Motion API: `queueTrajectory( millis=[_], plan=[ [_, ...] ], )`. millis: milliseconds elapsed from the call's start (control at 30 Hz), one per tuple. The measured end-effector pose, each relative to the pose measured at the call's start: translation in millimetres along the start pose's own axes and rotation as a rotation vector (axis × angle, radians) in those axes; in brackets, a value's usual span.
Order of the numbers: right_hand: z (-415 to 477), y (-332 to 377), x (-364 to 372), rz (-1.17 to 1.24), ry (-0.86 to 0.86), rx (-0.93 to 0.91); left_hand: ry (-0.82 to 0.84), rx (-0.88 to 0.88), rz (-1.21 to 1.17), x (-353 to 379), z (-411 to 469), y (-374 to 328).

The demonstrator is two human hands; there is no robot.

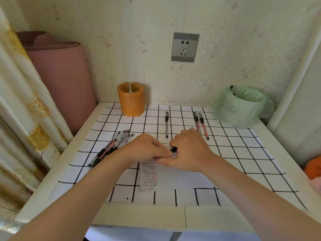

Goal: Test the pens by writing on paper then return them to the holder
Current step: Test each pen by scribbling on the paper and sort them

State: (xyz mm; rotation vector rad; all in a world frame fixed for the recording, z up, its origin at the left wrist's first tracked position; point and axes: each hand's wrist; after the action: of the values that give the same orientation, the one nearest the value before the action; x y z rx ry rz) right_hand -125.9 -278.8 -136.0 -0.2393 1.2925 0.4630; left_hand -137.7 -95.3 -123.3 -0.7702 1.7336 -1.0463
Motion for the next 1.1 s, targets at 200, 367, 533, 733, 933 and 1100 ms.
queueTrajectory(
  millis=[200, 367, 533, 733, 933, 1100],
  plan=[
    [-1, -4, -5, 0.082, -0.011, 0.016, 0.008, -0.023, -0.015, 0, 0, -10],
    [-9, -28, -7, 0.364, 0.095, 0.055, -0.295, 0.032, 0.025, -3, 11, -13],
    [-8, -52, -7, 0.427, 0.042, 0.185, -0.549, 0.106, -0.083, -1, 27, -14],
    [-4, -80, -9, 0.409, -0.089, 0.463, -0.432, 0.201, 0.193, 18, 37, -9],
    [7, -112, -7, 0.335, -0.066, 0.825, -0.023, 0.253, 0.677, 35, 32, 2],
    [14, -121, 4, 0.384, -0.052, 0.891, 0.019, 0.295, 0.81, 42, 32, 2]
  ],
)
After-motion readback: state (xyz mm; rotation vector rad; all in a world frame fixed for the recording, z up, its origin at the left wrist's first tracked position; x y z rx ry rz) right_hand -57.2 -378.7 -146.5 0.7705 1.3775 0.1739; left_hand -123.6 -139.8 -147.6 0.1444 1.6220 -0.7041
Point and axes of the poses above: each hand's wrist, its own z-axis towards the middle knuckle, its own x-axis out of the palm, y = z × x, and after that the axes turned 7 degrees about x, right-handed
